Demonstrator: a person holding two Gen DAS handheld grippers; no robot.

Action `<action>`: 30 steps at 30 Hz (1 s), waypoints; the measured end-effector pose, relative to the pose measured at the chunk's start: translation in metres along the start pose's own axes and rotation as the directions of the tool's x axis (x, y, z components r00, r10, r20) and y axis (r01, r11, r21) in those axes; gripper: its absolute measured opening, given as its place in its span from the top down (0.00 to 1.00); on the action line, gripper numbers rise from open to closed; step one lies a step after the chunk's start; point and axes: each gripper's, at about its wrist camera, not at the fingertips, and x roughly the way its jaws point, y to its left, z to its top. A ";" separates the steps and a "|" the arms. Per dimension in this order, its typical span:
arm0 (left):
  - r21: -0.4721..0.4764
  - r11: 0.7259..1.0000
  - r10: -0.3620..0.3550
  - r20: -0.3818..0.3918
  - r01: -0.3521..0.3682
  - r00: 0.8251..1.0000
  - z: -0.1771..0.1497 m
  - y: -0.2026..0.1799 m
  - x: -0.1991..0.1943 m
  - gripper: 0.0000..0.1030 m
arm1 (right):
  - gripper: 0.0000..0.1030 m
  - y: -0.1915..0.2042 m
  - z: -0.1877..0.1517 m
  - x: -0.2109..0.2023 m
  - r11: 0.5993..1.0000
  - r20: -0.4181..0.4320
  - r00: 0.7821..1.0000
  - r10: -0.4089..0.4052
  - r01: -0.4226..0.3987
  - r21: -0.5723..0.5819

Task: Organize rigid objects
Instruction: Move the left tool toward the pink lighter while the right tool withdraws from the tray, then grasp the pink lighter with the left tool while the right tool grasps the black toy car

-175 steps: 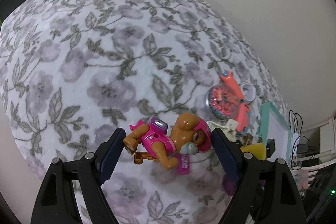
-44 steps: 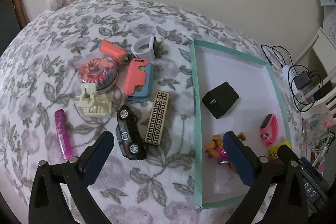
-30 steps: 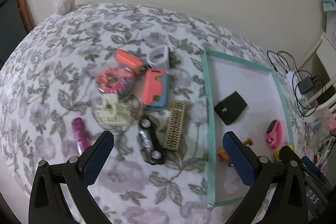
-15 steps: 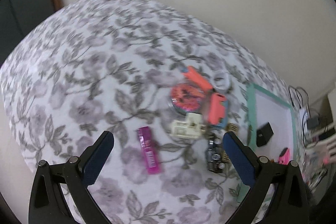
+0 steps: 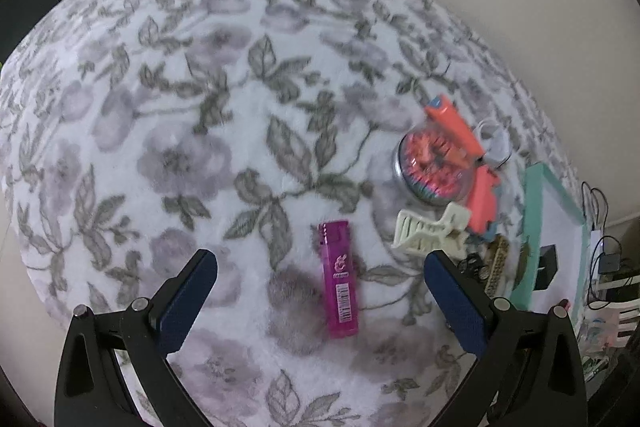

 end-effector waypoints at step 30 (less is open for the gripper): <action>0.047 0.999 0.014 -0.090 -0.010 0.996 -0.008 -0.015 0.036 0.08 | 0.54 0.018 -0.007 0.036 0.996 -0.117 0.993 -0.024 0.014 -0.086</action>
